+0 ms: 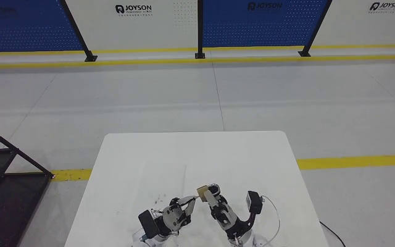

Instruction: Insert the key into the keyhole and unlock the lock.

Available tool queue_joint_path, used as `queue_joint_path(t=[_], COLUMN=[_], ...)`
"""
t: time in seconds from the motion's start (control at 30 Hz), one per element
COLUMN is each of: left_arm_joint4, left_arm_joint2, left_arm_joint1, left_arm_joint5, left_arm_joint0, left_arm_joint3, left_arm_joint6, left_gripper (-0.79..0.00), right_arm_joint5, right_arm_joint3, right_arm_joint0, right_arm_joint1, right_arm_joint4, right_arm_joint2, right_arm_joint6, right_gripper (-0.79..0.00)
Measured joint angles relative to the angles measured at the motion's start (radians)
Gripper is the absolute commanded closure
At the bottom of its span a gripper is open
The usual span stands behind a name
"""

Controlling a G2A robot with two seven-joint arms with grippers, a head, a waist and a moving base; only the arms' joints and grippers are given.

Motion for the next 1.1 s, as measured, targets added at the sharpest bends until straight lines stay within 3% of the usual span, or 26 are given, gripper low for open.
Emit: queue_joint_path(t=[0.23,0.47,0.53,0.57,0.77,0.9,1.0,1.1], left_arm_joint4=[0.093,0.119,0.096,0.083,-0.029,-0.155,-0.289,-0.43], left_arm_joint2=[-0.009,-0.013,-0.012,-0.011,-0.002,-0.031,-0.1,-0.21], left_arm_joint1=[0.009,0.016,0.017,0.017,0.021,0.038,0.063,0.098], left_arm_joint5=[0.154,0.22,0.221,0.219,0.098,-0.101,-0.243,-0.369], left_arm_joint0=[-0.027,-0.035,-0.033,-0.031,-0.004,0.05,0.12,0.204], left_arm_joint3=[0.024,0.022,0.014,0.012,-0.012,-0.07,-0.155,-0.232], left_arm_joint6=[0.012,0.023,0.032,0.034,0.016,-0.034,-0.127,-0.258], left_gripper=[0.0,0.0,-0.289,-0.77,-0.785,-0.785,-0.785,-0.785], right_arm_joint5=[0.017,0.025,0.028,0.03,0.071,0.165,0.235,0.308], right_arm_joint3=[-0.006,-0.011,-0.012,-0.012,-0.012,-0.006,0.021,0.067], right_arm_joint0=[0.0,-0.001,-0.002,-0.002,-0.001,0.003,0.025,0.075], right_arm_joint1=[0.001,0.002,0.003,0.003,0.001,-0.004,-0.011,-0.02], right_arm_joint4=[0.003,0.004,0.005,0.005,-0.008,-0.052,-0.072,-0.065], right_arm_joint2=[-0.002,-0.003,-0.002,-0.002,0.011,0.029,0.009,-0.028], right_arm_joint6=[0.029,0.043,0.044,0.044,0.002,-0.059,-0.036,0.092], right_gripper=[0.0,0.0,0.0,0.0,0.0,0.0,0.0,0.0])
